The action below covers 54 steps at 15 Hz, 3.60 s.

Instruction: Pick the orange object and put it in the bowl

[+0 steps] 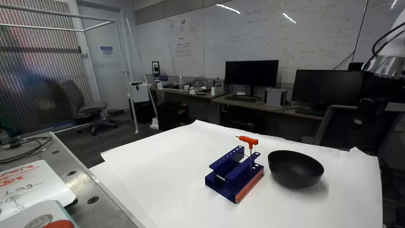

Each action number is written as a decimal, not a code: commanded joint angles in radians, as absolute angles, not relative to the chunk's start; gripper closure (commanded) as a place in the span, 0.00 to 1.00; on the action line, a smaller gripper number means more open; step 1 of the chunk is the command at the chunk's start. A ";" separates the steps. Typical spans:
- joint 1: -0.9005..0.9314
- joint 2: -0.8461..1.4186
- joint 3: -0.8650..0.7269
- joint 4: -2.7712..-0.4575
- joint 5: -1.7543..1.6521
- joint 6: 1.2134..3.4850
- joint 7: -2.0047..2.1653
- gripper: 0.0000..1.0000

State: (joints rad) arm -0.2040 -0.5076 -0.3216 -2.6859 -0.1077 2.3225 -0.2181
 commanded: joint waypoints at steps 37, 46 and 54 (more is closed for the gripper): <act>0.040 0.148 0.090 -2.055 -0.045 2.241 0.188 0.00; 0.055 0.320 0.077 -1.913 -0.053 2.272 0.180 0.25; 0.071 0.298 0.029 -1.897 -0.109 2.139 0.208 0.80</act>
State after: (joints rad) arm 0.0533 0.3218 0.0578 -1.9180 -0.0794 2.2048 0.2016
